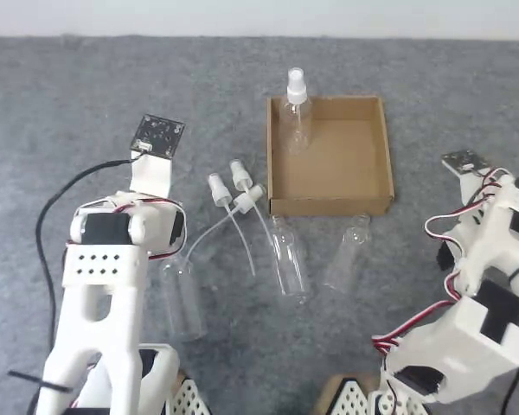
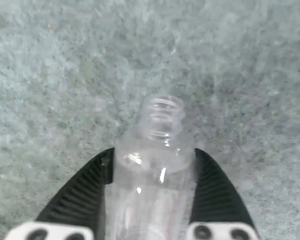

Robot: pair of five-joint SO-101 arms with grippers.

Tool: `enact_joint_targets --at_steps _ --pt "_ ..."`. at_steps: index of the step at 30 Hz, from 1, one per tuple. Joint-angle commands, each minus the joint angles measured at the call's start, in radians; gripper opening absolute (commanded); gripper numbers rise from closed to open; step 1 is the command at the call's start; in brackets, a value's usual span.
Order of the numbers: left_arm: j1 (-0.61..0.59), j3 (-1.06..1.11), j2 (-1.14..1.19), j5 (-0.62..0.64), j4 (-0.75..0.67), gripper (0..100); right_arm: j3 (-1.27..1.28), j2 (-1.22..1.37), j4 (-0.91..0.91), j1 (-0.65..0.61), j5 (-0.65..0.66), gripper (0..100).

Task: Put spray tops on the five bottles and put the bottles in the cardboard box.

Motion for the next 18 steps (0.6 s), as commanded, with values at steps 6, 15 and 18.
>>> enact_joint_targets --at_steps 6,15,18 --pt "-0.005 -0.234 -0.118 0.018 0.025 1 -0.199 -0.343 0.107 -0.093 -0.146 0.6" --pt "0.006 -0.584 -0.242 0.206 0.11 1 0.097 -0.906 0.001 -0.582 -0.423 0.6" --pt "0.006 -0.656 -0.244 0.288 0.077 1 0.212 -1.047 -0.071 -0.791 -0.509 0.6"
